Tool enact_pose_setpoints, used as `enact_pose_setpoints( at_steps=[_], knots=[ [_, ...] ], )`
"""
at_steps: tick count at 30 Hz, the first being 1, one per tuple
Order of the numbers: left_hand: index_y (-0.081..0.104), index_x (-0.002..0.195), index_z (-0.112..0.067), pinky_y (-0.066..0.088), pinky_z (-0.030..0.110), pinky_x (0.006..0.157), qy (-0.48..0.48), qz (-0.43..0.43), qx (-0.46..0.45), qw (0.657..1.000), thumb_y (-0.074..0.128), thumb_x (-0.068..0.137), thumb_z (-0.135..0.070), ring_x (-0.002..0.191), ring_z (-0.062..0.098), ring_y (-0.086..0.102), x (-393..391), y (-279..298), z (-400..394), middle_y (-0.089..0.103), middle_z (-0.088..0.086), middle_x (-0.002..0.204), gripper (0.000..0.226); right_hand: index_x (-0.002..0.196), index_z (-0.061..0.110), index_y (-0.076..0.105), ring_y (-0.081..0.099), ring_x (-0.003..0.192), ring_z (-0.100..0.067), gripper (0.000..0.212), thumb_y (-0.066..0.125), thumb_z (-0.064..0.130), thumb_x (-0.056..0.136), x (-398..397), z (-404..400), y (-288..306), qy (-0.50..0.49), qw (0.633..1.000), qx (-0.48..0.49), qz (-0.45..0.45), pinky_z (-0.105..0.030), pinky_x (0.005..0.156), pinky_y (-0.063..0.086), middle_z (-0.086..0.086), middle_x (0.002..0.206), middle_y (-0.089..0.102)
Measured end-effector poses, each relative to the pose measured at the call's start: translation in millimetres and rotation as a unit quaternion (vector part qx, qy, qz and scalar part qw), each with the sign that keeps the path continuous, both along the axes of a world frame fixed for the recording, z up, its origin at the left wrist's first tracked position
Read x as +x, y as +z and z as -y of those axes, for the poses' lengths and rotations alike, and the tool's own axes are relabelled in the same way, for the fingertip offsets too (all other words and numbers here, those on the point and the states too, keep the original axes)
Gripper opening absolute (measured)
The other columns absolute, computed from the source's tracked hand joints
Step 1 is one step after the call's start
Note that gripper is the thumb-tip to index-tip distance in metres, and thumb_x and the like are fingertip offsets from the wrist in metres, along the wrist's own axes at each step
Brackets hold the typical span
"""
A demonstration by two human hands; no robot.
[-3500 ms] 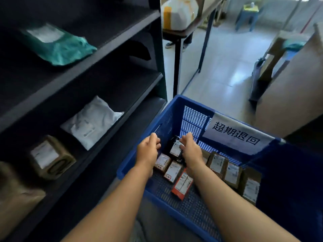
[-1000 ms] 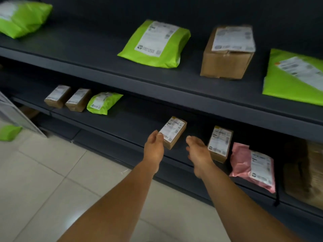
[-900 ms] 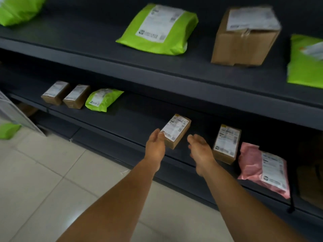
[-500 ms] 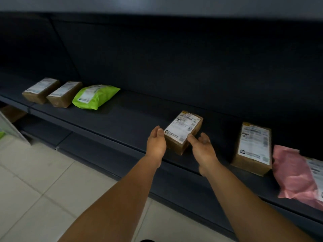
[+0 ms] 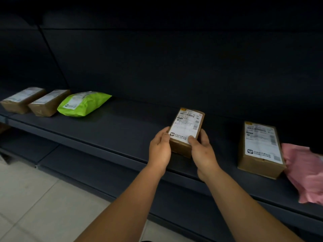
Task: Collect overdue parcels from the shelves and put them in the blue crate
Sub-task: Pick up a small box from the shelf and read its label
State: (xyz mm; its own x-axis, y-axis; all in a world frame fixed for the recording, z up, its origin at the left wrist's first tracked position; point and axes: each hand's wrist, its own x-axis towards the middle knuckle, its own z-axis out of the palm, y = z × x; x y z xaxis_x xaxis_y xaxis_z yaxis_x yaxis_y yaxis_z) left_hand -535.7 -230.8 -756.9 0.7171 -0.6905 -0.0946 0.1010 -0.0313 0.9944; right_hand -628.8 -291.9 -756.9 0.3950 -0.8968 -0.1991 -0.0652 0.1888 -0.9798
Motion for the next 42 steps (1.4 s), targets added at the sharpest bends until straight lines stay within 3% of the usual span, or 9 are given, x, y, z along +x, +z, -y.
enact_pose_setpoints(
  at_steps=[2, 6, 10, 18, 29, 34, 39, 42],
  knots=[
    [0.059, 0.120, -0.028, 0.048, 0.015, 0.079, -0.011, 0.004, -0.012, 1.000, 0.041, 0.101, -0.016, 0.099, 0.003, 0.062, 0.5, -1.9, -3.4, 0.067, -0.008, 0.108, 0.030, 0.151, 0.039, 0.025, 0.052, 0.112, -0.009, 0.059, 0.047, 0.019, 0.100, -0.7, -1.4, -0.5, 0.002, 1.000, -0.014, 0.020, -0.024, 0.088, 0.039, 0.007, 0.139, 0.053],
    [0.064, 0.120, -0.026, 0.052, 0.021, 0.088, -0.029, 0.024, -0.037, 0.999, 0.048, 0.097, -0.009, 0.105, 0.005, 0.063, 2.8, -8.7, -8.7, 0.068, -0.007, 0.114, 0.033, 0.150, 0.042, 0.025, 0.051, 0.119, -0.007, 0.061, 0.046, 0.014, 0.100, -4.1, -1.7, -4.3, 0.006, 0.999, -0.029, 0.039, -0.027, 0.097, 0.040, 0.010, 0.138, 0.054],
    [0.064, 0.120, -0.019, 0.052, 0.017, 0.083, -0.040, 0.015, -0.079, 0.996, 0.053, 0.093, -0.001, 0.104, 0.004, 0.064, 4.9, -11.4, -13.2, 0.069, -0.004, 0.114, 0.035, 0.149, 0.042, 0.029, 0.051, 0.125, -0.008, 0.063, 0.045, 0.006, 0.099, -8.0, -2.0, -8.9, 0.014, 0.997, -0.036, 0.064, -0.039, 0.112, 0.038, 0.011, 0.137, 0.056],
    [0.064, 0.121, -0.011, 0.052, 0.016, 0.080, -0.048, -0.011, -0.118, 0.992, 0.056, 0.089, 0.007, 0.107, 0.007, 0.065, 4.7, -14.3, -14.0, 0.069, 0.002, 0.116, 0.038, 0.149, 0.039, 0.030, 0.051, 0.126, -0.006, 0.065, 0.043, 0.001, 0.098, -11.1, -3.8, -11.5, 0.004, 0.995, -0.050, 0.083, -0.038, 0.111, 0.039, 0.012, 0.137, 0.056],
    [0.066, 0.115, -0.019, 0.052, 0.015, 0.080, -0.047, -0.003, -0.121, 0.992, 0.057, 0.089, 0.006, 0.106, 0.007, 0.065, 4.5, -14.6, -12.5, 0.070, 0.001, 0.114, 0.037, 0.149, 0.038, 0.032, 0.051, 0.125, -0.005, 0.064, 0.044, 0.002, 0.098, -12.7, -3.2, -10.0, 0.001, 0.996, -0.052, 0.079, -0.036, 0.111, 0.039, 0.012, 0.136, 0.057],
    [0.059, 0.128, -0.022, 0.048, 0.007, 0.078, -0.055, 0.045, -0.062, 0.996, 0.051, 0.098, -0.013, 0.095, -0.009, 0.062, 0.6, -13.4, -6.9, 0.066, -0.014, 0.109, 0.033, 0.149, 0.034, 0.033, 0.052, 0.124, -0.009, 0.053, 0.045, 0.017, 0.101, -10.4, -2.0, -6.3, -0.004, 0.998, -0.046, 0.034, -0.032, 0.108, 0.040, 0.009, 0.136, 0.057],
    [0.052, 0.137, -0.021, 0.047, 0.034, 0.102, -0.061, 0.125, 0.028, 0.990, 0.037, 0.102, -0.029, 0.114, 0.012, 0.058, -1.7, -12.6, 7.4, 0.062, -0.001, 0.126, 0.039, 0.152, 0.027, 0.028, 0.050, 0.126, -0.020, 0.050, 0.039, 0.034, 0.103, -9.5, -0.5, 2.4, 0.003, 0.997, -0.038, -0.073, -0.039, 0.110, 0.038, -0.002, 0.142, 0.052],
    [0.048, 0.140, -0.017, 0.041, 0.037, 0.107, -0.040, 0.132, 0.054, 0.989, 0.035, 0.102, -0.031, 0.121, 0.016, 0.054, -4.4, -10.9, 12.4, 0.056, 0.004, 0.135, 0.042, 0.151, 0.024, 0.031, 0.048, 0.129, -0.021, 0.049, 0.037, 0.034, 0.104, -14.4, -1.3, 12.3, 0.008, 0.994, -0.045, -0.098, -0.034, 0.108, 0.037, -0.004, 0.146, 0.048]
  ],
)
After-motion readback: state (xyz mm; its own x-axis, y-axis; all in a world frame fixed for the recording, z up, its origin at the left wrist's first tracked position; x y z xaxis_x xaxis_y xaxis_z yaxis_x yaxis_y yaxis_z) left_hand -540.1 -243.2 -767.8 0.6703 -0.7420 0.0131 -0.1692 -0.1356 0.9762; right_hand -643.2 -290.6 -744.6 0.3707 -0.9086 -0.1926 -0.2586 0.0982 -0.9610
